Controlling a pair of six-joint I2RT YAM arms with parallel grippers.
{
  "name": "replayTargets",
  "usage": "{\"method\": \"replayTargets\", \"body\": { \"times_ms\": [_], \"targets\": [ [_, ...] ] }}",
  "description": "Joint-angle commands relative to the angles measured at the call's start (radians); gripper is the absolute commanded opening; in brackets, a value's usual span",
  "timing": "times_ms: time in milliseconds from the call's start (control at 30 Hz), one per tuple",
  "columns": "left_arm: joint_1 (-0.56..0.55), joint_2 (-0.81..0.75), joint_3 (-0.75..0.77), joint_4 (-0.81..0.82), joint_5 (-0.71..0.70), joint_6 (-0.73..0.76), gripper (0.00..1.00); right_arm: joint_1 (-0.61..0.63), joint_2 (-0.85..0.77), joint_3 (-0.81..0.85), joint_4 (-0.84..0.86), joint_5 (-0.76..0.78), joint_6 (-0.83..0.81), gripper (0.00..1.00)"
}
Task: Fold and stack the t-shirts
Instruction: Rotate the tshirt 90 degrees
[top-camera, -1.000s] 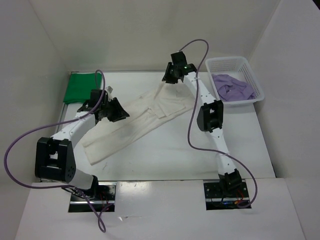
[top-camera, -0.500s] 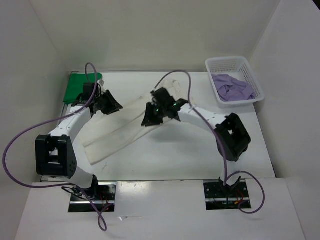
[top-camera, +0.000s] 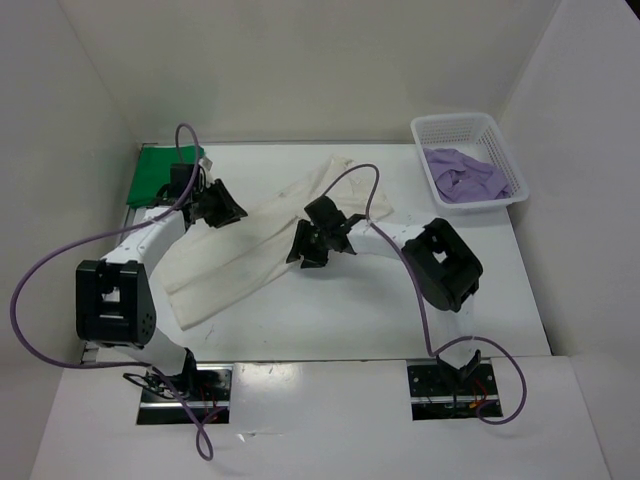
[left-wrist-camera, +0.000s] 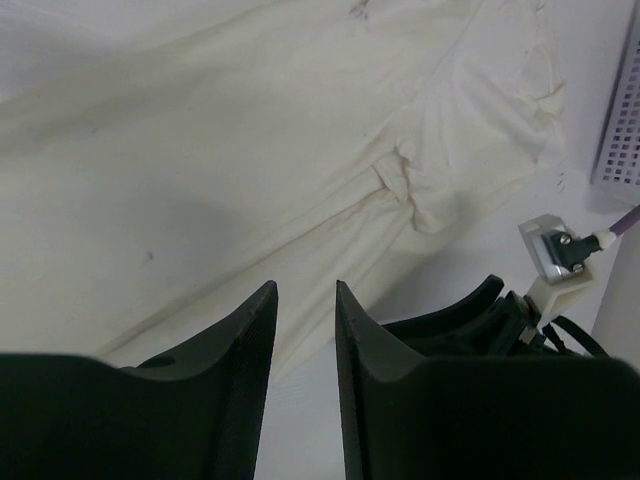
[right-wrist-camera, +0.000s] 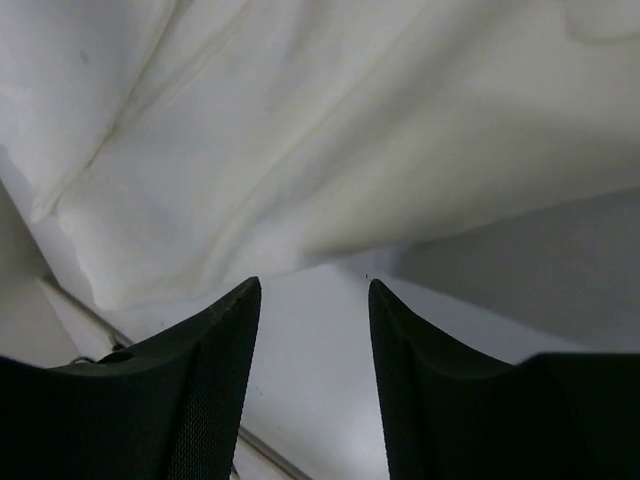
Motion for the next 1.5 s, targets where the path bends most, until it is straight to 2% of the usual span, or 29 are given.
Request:
{"method": "replayTargets", "body": {
  "times_ms": [0, 33, 100, 133, 233, 300, 400, 533, 600, 633, 667, 733, 833, 867, 967, 1000, 1033, 1067, 1200, 1333, 1433, 1467],
  "targets": [
    [-0.026, 0.033, 0.04, 0.03, 0.0, 0.027, 0.37, -0.007, 0.051, -0.008, 0.077, 0.097, 0.054, 0.52],
    [-0.037, 0.055, 0.053, 0.03, -0.014, 0.039, 0.37, -0.007, 0.061, 0.001, 0.077, 0.132, 0.068, 0.43],
    [-0.062, 0.076, 0.08, 0.03, -0.029, 0.048, 0.37, -0.018, 0.094, 0.015, 0.065, 0.147, 0.079, 0.37],
    [-0.062, 0.102, 0.107, 0.03, -0.039, 0.048, 0.37, -0.018, 0.094, 0.028, 0.065, 0.159, 0.079, 0.24],
    [-0.085, 0.157, 0.181, 0.03, -0.06, 0.06, 0.38, -0.056, 0.069, -0.017, 0.054, 0.15, 0.061, 0.05],
    [-0.109, 0.191, 0.216, 0.021, -0.079, 0.073, 0.4, -0.113, 0.005, -0.066, 0.031, 0.121, 0.022, 0.0],
    [-0.118, 0.236, 0.279, 0.021, -0.112, 0.102, 0.5, -0.211, -0.085, -0.11, -0.065, 0.087, -0.129, 0.0],
    [-0.128, 0.315, 0.35, 0.01, -0.116, 0.165, 0.63, -0.345, -0.11, -0.121, -0.222, 0.019, -0.347, 0.0],
    [-0.138, 0.371, 0.359, 0.001, -0.085, 0.185, 0.66, -0.41, -0.11, -0.108, -0.266, -0.001, -0.4, 0.21],
    [-0.149, 0.388, 0.368, 0.001, -0.07, 0.197, 0.68, -0.429, -0.133, -0.107, -0.28, -0.001, -0.4, 0.35],
    [-0.149, 0.418, 0.368, 0.001, -0.06, 0.197, 0.69, -0.449, -0.151, -0.116, -0.271, 0.008, -0.4, 0.53],
    [-0.171, 0.441, 0.368, 0.01, -0.033, 0.197, 0.71, -0.515, -0.202, -0.129, -0.219, -0.002, -0.366, 0.55],
    [-0.19, 0.47, 0.327, 0.038, 0.036, 0.197, 0.72, -0.558, -0.173, -0.092, -0.193, 0.039, -0.329, 0.55],
    [-0.191, 0.471, 0.316, 0.047, 0.049, 0.197, 0.72, -0.558, -0.155, -0.043, -0.193, 0.056, -0.319, 0.52],
    [-0.214, 0.483, 0.273, 0.038, 0.059, 0.217, 0.61, -0.558, -0.098, 0.041, -0.155, 0.152, -0.277, 0.51],
    [-0.214, 0.483, 0.255, 0.038, 0.059, 0.217, 0.55, -0.558, -0.084, 0.063, -0.155, 0.185, -0.25, 0.51],
    [-0.214, 0.472, 0.212, 0.05, 0.059, 0.217, 0.43, -0.558, -0.072, 0.081, -0.138, 0.205, -0.234, 0.51],
    [-0.214, 0.463, 0.193, 0.05, 0.044, 0.208, 0.36, -0.558, -0.045, 0.115, -0.129, 0.223, -0.22, 0.51],
    [-0.214, 0.408, 0.112, 0.061, -0.003, 0.192, 0.15, -0.558, 0.045, 0.19, -0.109, 0.292, -0.184, 0.54],
    [-0.192, 0.307, 0.025, 0.07, -0.003, 0.122, 0.09, -0.558, 0.13, 0.267, -0.095, 0.335, -0.162, 0.54],
    [-0.178, 0.239, -0.053, 0.07, 0.015, 0.08, 0.09, -0.558, 0.221, 0.366, -0.107, 0.314, -0.162, 0.54],
    [-0.178, 0.224, -0.07, 0.07, 0.015, 0.08, 0.11, -0.558, 0.244, 0.394, -0.119, 0.3, -0.162, 0.48]
  ]
}}
